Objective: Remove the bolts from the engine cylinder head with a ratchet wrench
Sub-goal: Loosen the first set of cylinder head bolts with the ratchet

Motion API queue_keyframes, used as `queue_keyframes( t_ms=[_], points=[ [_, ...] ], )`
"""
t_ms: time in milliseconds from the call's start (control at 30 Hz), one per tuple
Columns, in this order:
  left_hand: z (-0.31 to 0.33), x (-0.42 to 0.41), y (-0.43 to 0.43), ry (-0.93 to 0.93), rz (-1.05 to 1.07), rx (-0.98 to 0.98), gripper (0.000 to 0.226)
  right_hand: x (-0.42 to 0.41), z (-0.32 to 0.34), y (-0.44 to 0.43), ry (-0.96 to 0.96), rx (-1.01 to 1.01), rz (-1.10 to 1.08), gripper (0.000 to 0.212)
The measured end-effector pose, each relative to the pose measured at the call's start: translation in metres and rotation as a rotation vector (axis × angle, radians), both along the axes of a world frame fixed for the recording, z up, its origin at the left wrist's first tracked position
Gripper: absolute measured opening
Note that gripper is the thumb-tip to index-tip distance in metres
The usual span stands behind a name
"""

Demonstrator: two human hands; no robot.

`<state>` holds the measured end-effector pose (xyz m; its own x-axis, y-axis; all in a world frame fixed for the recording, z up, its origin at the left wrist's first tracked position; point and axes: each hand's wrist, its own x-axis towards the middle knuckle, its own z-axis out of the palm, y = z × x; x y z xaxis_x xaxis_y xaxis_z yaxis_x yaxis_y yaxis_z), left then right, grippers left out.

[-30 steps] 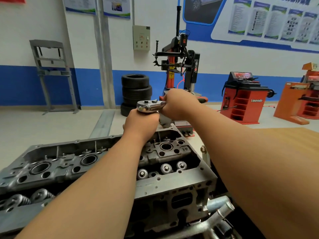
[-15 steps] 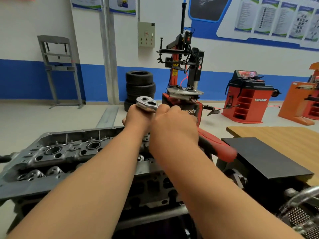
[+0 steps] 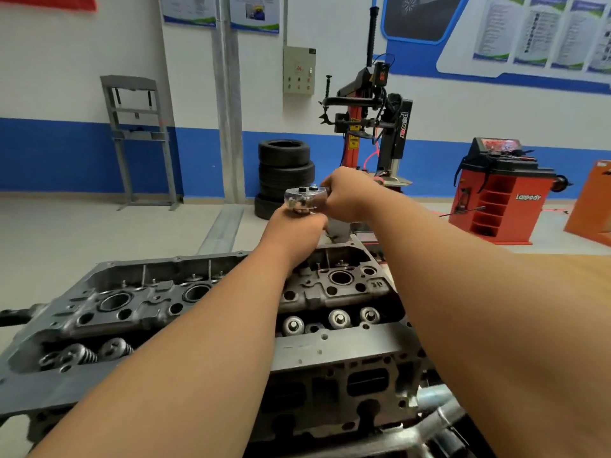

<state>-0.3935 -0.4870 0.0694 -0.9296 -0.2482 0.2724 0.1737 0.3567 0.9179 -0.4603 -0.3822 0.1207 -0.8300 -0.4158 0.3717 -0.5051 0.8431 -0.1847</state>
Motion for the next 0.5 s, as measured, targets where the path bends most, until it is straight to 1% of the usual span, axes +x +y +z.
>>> queue_keyframes(
  t_ms=[67,133,200,267,333,367,433,467,500],
  points=[
    [0.002,-0.001,0.002,-0.004,0.011,-0.088,0.01,-0.008,-0.007,-0.004,0.075,-0.007,-0.02,0.016],
    [0.004,0.001,0.005,0.004,0.041,-0.173,0.018,-0.005,-0.008,-0.003,0.1,0.001,-0.055,0.016],
    [0.004,0.002,0.005,0.011,0.024,-0.189,0.018,0.006,-0.005,0.005,0.061,0.011,-0.092,0.016],
    [0.005,0.004,0.005,-0.003,-0.028,-0.172,0.027,0.028,-0.003,0.016,0.049,0.075,-0.156,0.012],
    [0.004,0.005,0.007,-0.029,-0.041,-0.144,0.029,0.064,-0.006,0.028,0.108,0.195,-0.258,0.017],
    [0.003,0.004,0.007,-0.042,-0.011,-0.121,0.03,0.083,-0.009,0.031,0.157,0.236,-0.302,0.022],
    [0.001,0.004,0.011,-0.002,0.029,-0.119,0.031,0.122,-0.016,0.028,0.232,0.285,-0.344,0.029],
    [0.002,0.007,0.012,0.025,0.039,-0.173,0.027,0.136,-0.019,0.022,0.243,0.303,-0.336,0.032],
    [0.003,0.009,0.013,0.031,0.065,-0.304,0.022,0.144,-0.021,0.016,0.24,0.317,-0.324,0.035]
  ],
)
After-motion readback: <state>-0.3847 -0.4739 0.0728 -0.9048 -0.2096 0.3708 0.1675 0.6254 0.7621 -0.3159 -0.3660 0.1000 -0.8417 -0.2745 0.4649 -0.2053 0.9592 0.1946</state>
